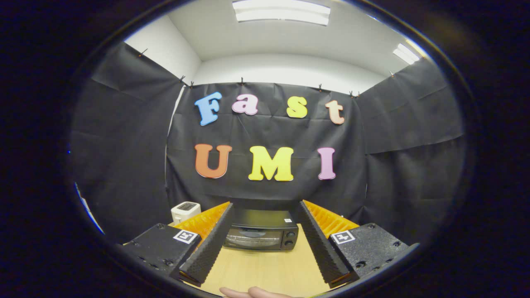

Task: Open the toaster oven, put the food inside, and close the toaster oven door.

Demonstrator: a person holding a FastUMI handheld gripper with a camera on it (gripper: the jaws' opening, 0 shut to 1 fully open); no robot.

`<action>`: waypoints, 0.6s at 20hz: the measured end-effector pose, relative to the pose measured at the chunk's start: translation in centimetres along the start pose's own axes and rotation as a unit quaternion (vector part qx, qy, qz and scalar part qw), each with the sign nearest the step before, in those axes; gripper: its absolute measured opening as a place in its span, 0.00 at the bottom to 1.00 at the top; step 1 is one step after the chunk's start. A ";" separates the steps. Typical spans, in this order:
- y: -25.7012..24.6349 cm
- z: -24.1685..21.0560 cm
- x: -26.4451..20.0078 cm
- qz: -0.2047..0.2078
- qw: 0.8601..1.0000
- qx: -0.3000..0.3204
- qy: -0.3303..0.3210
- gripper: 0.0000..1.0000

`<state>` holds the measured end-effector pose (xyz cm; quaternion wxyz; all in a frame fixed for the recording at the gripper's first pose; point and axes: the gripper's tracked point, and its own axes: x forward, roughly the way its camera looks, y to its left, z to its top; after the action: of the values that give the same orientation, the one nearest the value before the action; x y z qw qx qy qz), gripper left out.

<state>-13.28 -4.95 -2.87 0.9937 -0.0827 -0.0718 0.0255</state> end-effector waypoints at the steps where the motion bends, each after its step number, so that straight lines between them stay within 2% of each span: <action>1: -1.0 -0.8 0.0 -0.019 1.000 -0.009 0.002 1.00; 3: -1.7 -1.1 -0.4 -0.038 0.999 -0.019 -0.004 1.00; 8: -0.1 -1.5 -1.9 -0.007 1.000 -0.010 0.004 1.00; 12: -0.1 -0.6 -2.5 -0.016 1.000 -0.025 -0.005 1.00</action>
<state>-15.62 -5.31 -3.73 0.9912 -0.1058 -0.0785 0.0086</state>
